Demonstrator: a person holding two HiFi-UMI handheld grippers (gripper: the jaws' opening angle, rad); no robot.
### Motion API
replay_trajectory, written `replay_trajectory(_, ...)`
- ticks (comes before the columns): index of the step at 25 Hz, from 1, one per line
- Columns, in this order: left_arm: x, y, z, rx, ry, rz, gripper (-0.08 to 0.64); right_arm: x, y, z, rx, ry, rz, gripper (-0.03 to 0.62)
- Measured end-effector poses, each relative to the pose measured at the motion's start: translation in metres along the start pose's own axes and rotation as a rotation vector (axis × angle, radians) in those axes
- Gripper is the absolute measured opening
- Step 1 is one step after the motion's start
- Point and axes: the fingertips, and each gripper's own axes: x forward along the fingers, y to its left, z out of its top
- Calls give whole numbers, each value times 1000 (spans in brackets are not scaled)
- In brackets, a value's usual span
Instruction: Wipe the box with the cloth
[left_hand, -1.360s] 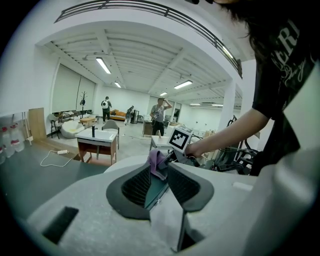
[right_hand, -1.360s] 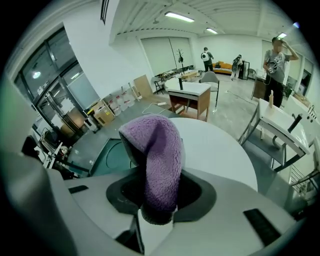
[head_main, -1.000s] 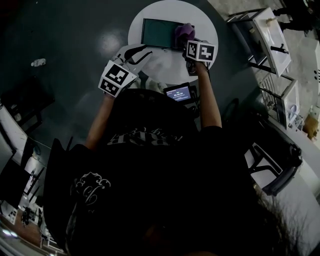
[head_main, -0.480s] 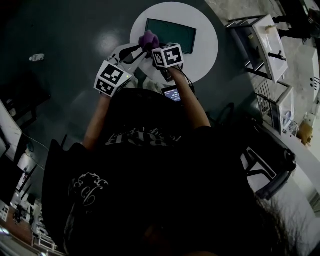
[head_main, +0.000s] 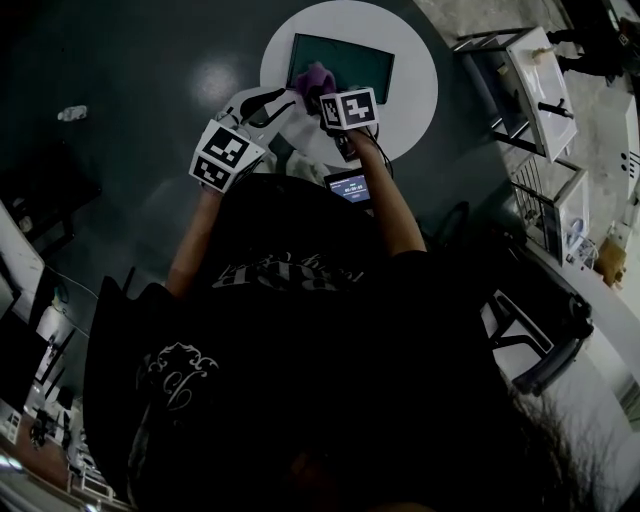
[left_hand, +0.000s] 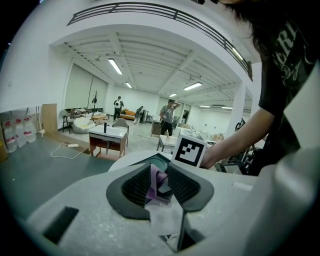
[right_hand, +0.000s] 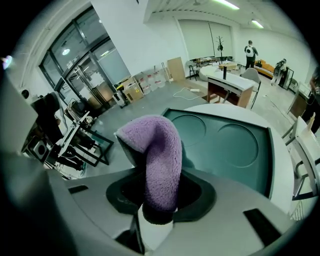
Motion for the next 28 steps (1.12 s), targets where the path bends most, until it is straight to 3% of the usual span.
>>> replay_trajectory(18,44,-39,10,108,43,-182,100,-70,-109,-69,180,-25,-244,107)
replay_trajectory(23,46,-45,6,120,58,-189,100,-75,-116,-78,209,-43,-241,107)
replay_trajectory(28,39,-44,-4,109,77,-164,100,-77,-100,-68,145,-79,-208,107)
